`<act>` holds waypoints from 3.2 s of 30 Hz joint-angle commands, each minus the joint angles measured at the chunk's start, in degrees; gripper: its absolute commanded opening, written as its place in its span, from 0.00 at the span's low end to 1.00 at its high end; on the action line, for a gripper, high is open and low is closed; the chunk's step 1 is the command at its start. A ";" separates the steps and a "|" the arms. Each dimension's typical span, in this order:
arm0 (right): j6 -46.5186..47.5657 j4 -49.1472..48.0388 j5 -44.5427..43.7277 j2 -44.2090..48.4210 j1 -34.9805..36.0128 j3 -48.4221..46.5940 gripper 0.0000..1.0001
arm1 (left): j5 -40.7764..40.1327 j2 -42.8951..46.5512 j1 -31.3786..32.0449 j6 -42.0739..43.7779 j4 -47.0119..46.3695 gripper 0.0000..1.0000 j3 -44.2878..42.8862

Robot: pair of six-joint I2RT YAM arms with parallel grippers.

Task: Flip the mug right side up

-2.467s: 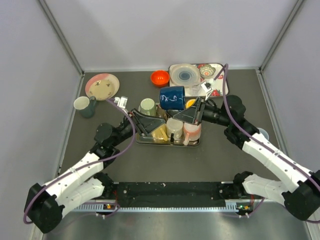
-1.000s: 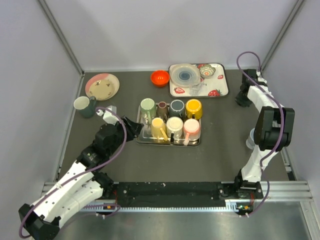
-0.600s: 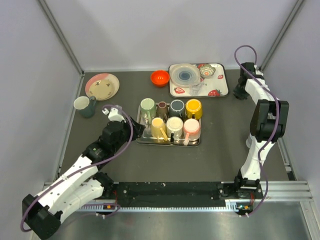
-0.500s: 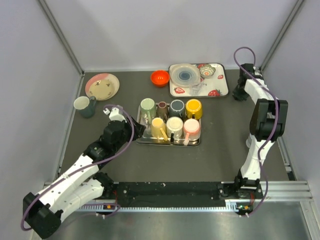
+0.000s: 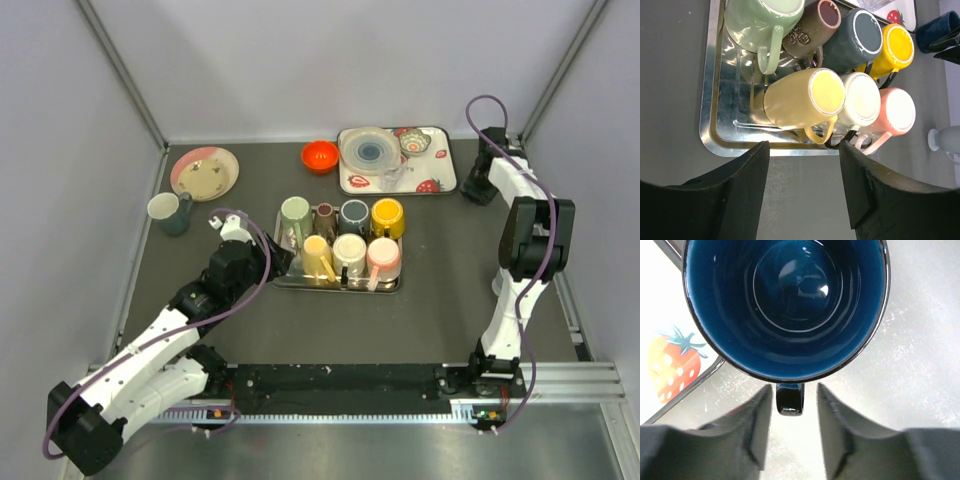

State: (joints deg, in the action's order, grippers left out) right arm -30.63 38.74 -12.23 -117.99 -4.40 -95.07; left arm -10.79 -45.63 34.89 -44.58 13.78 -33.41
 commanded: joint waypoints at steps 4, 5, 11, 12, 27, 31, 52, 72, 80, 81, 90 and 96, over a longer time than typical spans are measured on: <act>-0.21 -0.25 -0.08 4.35 -0.25 -2.14 0.52 | -0.73 0.98 -0.35 0.81 -0.42 0.64 -2.27; -0.22 -0.25 0.36 5.83 -0.17 -1.79 0.54 | -0.81 0.98 -0.35 1.07 -0.33 0.64 -2.19; -2.32 -1.03 2.21 16.29 3.17 4.08 0.64 | -1.69 -0.42 -0.35 5.54 2.38 0.89 -3.33; -2.50 -1.38 2.30 20.13 3.87 5.32 0.67 | -1.69 -1.30 -0.35 5.99 2.65 0.99 -3.42; -4.25 -9.30 -9.39 50.75 33.58 36.17 0.72 | -11.23 -14.03 10.45 -7.96 1.23 0.97 -5.69; -7.34 -9.30 -8.16 56.73 35.16 40.39 0.72 | -20.76 -22.21 14.58 -15.88 14.76 0.99 -17.00; -7.25 -8.95 -2.45 70.97 35.34 48.22 0.72 | -19.97 -39.18 16.08 -28.90 12.50 0.67 -24.95; -7.95 -10.26 0.10 70.89 35.34 49.45 0.72 | -14.53 -34.89 9.67 -17.40 15.40 0.50 -19.42; -8.04 -10.79 0.28 70.53 35.25 49.71 0.72 | -13.12 -33.47 8.61 -6.32 13.38 0.60 -19.50; -7.95 -10.71 0.19 70.53 35.34 49.72 0.72 | -12.86 -33.74 8.52 -5.01 13.29 0.61 -19.59; -8.04 -10.88 0.10 70.62 35.34 50.77 0.72 | -9.78 -36.46 8.52 -2.44 11.18 0.48 -19.06; -8.04 -10.97 0.19 70.88 35.34 50.95 0.72 | -10.40 -39.71 8.61 -3.67 13.29 0.38 -20.73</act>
State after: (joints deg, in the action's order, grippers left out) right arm -38.20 29.61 -12.14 -47.44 30.28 -44.23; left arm -20.62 -83.20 43.64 -48.42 26.11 -52.82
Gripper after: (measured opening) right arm 0.717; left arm 0.408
